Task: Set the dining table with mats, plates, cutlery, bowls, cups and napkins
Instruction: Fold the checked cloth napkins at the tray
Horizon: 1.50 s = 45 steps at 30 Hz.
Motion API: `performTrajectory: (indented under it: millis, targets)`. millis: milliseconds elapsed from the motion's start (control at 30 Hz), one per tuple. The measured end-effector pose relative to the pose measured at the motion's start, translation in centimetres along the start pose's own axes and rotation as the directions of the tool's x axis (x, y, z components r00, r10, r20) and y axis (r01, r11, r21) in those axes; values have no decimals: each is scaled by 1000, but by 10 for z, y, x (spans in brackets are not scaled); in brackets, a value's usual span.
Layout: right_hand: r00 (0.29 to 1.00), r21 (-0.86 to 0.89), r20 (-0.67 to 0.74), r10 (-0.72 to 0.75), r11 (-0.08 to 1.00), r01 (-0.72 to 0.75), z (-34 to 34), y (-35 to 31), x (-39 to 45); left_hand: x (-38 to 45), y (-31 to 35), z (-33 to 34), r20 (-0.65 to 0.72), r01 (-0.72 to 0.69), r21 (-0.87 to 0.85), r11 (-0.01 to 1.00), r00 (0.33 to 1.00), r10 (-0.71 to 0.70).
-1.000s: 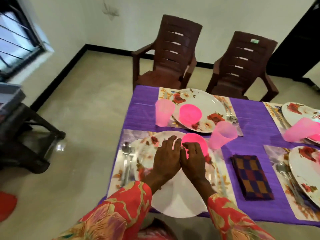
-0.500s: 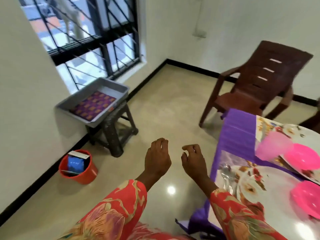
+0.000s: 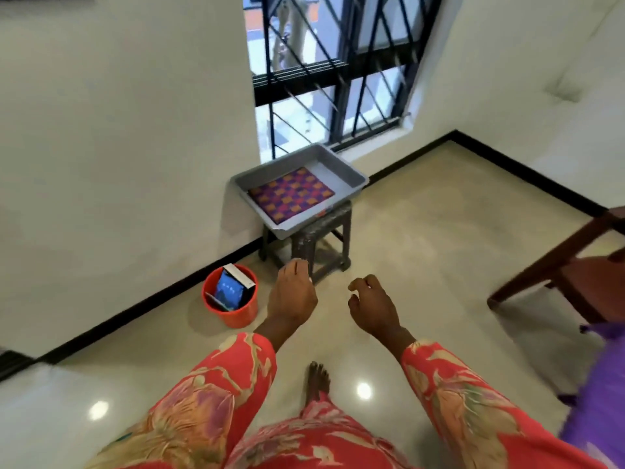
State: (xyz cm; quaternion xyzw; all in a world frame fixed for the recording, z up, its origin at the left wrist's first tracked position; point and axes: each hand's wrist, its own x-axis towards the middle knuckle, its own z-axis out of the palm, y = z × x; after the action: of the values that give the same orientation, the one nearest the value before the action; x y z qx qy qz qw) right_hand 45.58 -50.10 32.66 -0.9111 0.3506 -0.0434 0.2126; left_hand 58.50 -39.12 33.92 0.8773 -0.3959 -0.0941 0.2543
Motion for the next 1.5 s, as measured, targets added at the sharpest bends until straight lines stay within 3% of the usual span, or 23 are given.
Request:
performTrajectory:
  millis: [333,933,1033,1200,1500]
  targets:
    - [985,3,170,-16,1000,16,4,7,169,142,-29,8,60,217,18,976,974,-218]
    - [900,46,434,-33,999,14,33,33,406,348,-62,75,228,539,-198,819,838,-497]
    - [880,51,473,-30,999,6,38,35,448,385,-73,83,273,632,-259,730,773,-572]
    - [874,41,486,2,999,-25,50,37,504,428,-95,100,337,799,-284,531,601,-724]
    - [798,-11,603,-5,1000,15,94,45,562,467,-128,132,384,906,-306,291,397,-834]
